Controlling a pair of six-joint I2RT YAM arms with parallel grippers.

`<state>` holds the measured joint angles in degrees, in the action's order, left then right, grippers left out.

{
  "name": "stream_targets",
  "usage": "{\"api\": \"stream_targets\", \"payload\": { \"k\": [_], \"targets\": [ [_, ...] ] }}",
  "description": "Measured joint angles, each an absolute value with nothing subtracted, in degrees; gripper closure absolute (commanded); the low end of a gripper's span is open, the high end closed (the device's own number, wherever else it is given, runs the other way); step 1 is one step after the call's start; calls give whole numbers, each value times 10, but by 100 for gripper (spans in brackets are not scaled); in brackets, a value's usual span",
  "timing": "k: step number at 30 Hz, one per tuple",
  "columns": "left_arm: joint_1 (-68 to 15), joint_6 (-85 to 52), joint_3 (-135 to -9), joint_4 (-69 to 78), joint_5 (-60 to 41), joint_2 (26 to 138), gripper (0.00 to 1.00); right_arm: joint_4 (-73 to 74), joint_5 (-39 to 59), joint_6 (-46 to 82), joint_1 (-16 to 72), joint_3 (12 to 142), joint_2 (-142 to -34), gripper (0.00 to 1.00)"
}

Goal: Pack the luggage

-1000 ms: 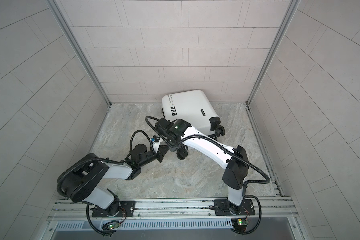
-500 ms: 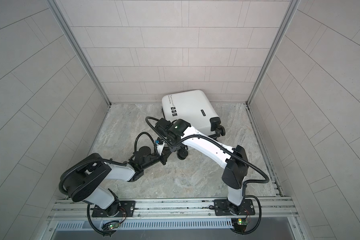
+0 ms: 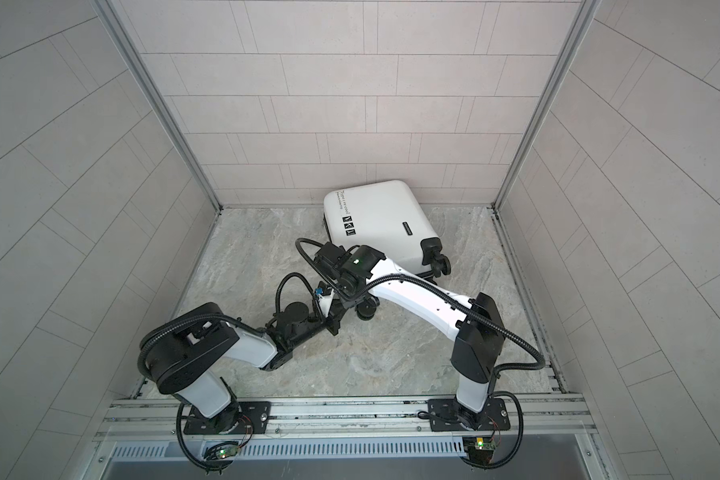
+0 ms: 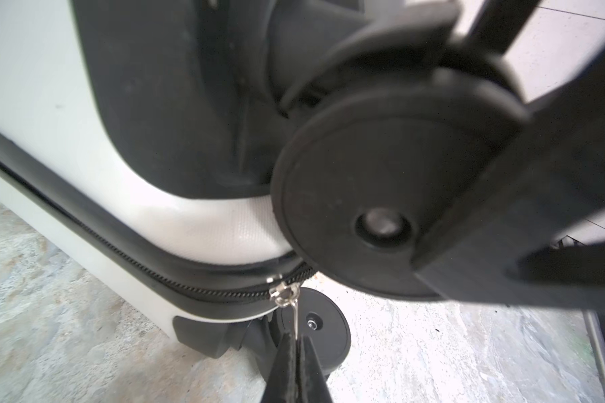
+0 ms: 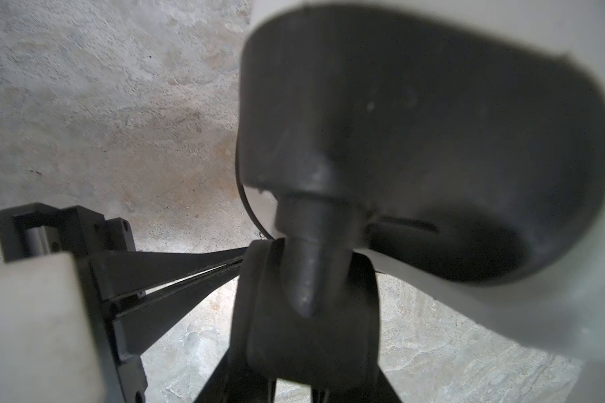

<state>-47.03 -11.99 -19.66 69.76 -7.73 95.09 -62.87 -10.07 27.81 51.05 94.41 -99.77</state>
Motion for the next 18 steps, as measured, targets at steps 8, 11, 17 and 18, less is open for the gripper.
{"api": "stream_targets", "payload": {
  "k": [8,11,17,18],
  "targets": [
    [-473,-120,-191,713,-70,956,100,-564,-114,258,510,907,-930,23],
    [-473,-120,-190,715,-69,957,100,-562,-125,256,510,904,-904,22],
    [-475,-121,-189,717,-63,957,100,-562,-170,248,504,885,-852,17],
    [-476,-121,-189,718,-62,957,100,-561,-176,246,497,877,-840,17]
  ]
}}
